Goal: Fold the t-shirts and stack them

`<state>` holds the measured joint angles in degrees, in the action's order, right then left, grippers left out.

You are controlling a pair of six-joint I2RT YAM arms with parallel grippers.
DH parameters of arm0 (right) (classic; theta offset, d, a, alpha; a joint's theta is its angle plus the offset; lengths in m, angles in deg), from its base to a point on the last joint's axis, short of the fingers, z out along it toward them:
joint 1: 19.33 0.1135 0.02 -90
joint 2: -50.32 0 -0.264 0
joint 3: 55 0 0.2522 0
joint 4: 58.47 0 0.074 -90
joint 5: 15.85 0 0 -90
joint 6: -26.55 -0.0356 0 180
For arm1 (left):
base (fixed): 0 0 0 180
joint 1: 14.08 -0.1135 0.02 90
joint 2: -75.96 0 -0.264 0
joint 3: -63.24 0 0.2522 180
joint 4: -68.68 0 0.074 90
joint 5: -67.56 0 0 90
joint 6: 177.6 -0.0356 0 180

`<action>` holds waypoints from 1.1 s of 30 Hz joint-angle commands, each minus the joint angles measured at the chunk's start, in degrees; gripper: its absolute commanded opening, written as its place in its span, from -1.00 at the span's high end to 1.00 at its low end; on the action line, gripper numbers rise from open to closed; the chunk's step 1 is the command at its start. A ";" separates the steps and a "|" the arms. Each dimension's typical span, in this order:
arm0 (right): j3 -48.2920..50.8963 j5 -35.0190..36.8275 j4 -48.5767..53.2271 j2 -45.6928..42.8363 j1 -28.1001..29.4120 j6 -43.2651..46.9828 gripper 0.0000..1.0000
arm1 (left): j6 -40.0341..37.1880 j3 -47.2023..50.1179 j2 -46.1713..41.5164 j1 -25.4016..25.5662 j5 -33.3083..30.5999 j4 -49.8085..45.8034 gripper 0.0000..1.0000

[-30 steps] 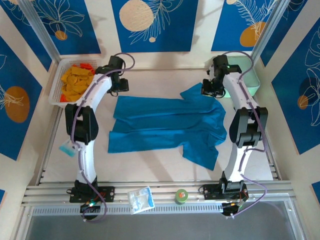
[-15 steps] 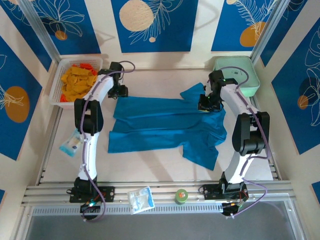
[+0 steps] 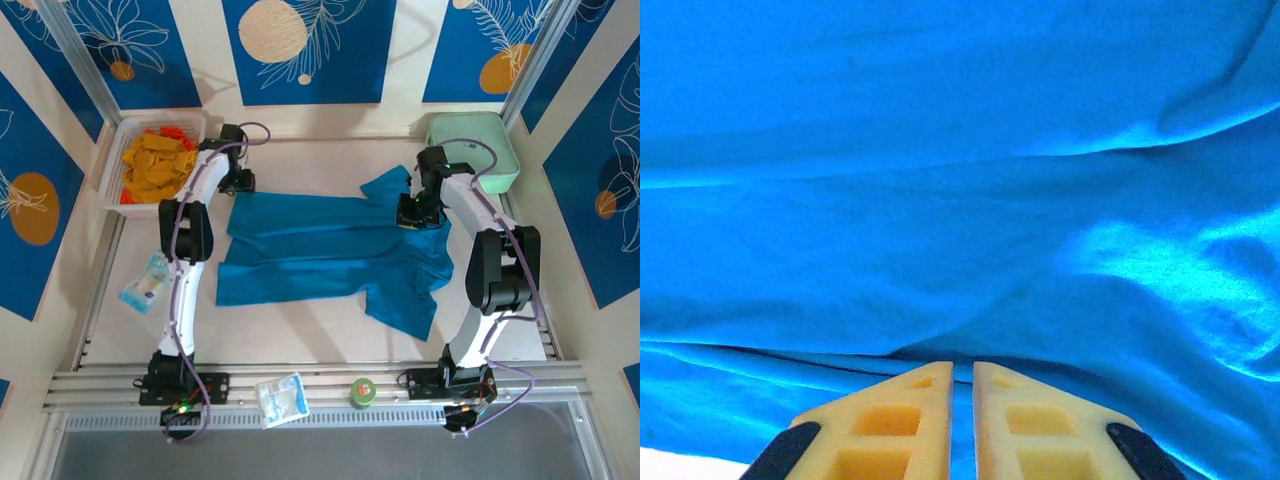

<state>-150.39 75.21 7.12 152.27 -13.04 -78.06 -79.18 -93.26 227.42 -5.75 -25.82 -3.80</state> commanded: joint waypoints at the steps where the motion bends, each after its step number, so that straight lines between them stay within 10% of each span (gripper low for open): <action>1: 1.59 -0.96 0.38 -2.81 0.40 -0.77 0.73 | -1.30 -2.24 3.63 -0.69 1.35 -5.50 -0.03; 33: 2.63 -0.17 0.96 -4.68 1.11 -0.76 0.73 | -0.52 8.94 -11.23 -0.70 -0.35 0.35 -0.14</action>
<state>-147.63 75.43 7.34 147.99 -12.34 -78.47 -79.13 -84.98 216.73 -5.88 -26.50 -1.66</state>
